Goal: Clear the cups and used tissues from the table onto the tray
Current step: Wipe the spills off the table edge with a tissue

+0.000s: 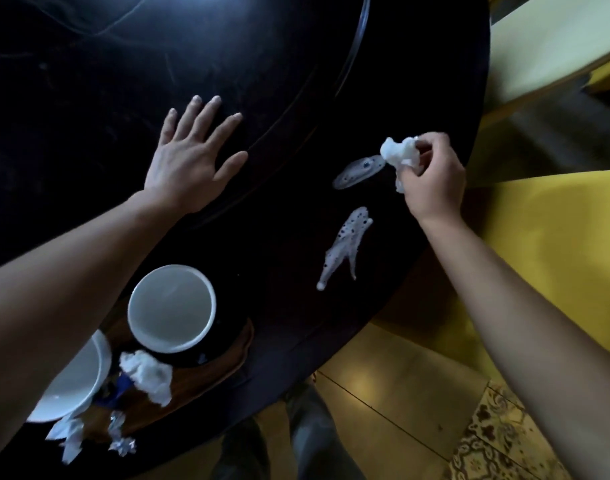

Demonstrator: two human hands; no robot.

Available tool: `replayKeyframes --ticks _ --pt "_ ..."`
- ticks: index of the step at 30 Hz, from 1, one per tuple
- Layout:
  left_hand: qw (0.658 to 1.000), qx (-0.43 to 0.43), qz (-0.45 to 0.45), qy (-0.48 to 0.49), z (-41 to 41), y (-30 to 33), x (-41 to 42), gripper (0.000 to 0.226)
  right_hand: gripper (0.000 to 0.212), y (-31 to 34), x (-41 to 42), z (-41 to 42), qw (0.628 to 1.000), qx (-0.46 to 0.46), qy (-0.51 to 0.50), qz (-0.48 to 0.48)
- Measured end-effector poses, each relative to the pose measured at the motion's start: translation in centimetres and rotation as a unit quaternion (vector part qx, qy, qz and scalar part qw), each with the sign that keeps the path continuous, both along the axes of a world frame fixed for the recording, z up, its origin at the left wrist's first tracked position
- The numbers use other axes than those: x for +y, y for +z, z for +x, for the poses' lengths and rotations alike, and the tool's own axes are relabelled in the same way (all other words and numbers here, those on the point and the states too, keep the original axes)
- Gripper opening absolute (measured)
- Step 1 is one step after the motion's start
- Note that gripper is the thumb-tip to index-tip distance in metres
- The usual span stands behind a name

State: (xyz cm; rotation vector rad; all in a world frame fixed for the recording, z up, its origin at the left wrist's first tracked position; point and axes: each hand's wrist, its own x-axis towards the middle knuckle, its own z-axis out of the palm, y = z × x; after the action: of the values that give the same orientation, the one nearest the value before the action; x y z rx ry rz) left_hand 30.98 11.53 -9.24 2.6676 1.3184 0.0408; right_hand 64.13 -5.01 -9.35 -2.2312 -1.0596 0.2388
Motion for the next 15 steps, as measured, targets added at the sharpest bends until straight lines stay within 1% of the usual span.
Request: replayKeyframes --ticks 5,9,12,15 --pt "1.0 0.002 0.001 0.005 0.3 0.1 -0.1 0.069 0.025 -0.8 3.9 2.8 0.998 -0.043 0.017 -0.046" --pt "1.0 -0.01 0.002 0.013 0.7 0.1 0.0 0.066 0.026 -1.9 5.7 2.6 0.996 -0.057 0.036 -0.065" --pt "1.0 -0.015 0.008 0.018 1.1 0.0 -0.1 0.064 0.024 -2.5 6.1 1.9 0.996 -0.05 0.035 -0.064" --pt "1.0 -0.017 0.006 0.021 1.6 -0.1 0.1 0.064 0.024 -2.7 4.8 1.0 0.993 -0.048 0.067 -0.08"
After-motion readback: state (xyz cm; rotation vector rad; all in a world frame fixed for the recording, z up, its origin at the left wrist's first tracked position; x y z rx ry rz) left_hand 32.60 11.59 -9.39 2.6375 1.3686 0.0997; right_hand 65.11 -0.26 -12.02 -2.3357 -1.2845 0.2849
